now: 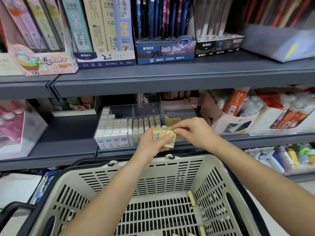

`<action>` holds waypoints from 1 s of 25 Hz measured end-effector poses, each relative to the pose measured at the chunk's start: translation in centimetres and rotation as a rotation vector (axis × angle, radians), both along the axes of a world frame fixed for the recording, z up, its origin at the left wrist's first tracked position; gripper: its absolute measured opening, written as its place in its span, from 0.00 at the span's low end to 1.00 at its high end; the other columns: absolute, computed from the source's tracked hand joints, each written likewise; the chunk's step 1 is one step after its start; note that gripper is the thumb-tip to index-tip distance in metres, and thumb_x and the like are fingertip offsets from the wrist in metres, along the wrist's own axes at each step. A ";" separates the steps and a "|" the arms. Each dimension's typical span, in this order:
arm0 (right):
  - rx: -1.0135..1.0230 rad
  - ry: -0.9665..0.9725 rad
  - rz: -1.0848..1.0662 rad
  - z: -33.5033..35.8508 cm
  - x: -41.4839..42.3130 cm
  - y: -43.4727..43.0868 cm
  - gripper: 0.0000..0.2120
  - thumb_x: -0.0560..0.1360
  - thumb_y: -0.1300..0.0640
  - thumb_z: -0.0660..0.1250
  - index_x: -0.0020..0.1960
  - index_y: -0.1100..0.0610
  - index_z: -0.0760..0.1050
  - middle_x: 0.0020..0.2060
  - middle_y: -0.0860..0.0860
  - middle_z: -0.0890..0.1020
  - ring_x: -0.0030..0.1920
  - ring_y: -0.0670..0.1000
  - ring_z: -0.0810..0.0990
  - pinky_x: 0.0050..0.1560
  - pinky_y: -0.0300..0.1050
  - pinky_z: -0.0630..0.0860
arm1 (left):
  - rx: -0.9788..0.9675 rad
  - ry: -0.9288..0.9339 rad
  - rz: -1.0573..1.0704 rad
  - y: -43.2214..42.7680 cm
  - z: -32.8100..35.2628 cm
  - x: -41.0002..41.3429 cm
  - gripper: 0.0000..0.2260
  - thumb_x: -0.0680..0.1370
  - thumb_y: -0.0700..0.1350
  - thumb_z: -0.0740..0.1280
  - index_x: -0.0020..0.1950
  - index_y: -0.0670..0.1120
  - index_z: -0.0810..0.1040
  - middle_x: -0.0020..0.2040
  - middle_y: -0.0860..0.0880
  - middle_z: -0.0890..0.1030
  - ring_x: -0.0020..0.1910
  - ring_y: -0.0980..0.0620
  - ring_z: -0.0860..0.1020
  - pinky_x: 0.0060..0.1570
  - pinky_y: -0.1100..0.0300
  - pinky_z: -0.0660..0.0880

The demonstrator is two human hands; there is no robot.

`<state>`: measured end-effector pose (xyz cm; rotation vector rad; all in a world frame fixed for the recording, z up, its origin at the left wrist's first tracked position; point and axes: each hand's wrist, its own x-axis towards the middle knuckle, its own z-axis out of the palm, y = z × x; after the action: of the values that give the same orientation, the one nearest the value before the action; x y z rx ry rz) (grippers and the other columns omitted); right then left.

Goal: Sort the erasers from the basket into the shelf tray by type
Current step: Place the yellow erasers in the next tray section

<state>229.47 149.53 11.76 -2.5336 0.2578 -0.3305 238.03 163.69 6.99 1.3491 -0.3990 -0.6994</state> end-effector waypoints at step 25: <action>-0.231 0.202 -0.239 -2.4 2.2 -6.7 0.09 0.76 0.53 0.64 0.53 0.50 0.79 0.53 0.49 0.82 0.53 0.52 0.78 0.54 0.45 0.74 | 0.090 0.050 0.044 -0.1 0.0 0.1 0.04 0.77 0.42 0.67 0.49 0.48 0.74 0.50 0.48 0.81 0.48 0.51 0.81 0.38 0.63 0.79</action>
<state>231.67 142.80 9.32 -2.7720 0.6368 -0.2039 238.09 163.56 7.02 1.4178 -0.3000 -0.7205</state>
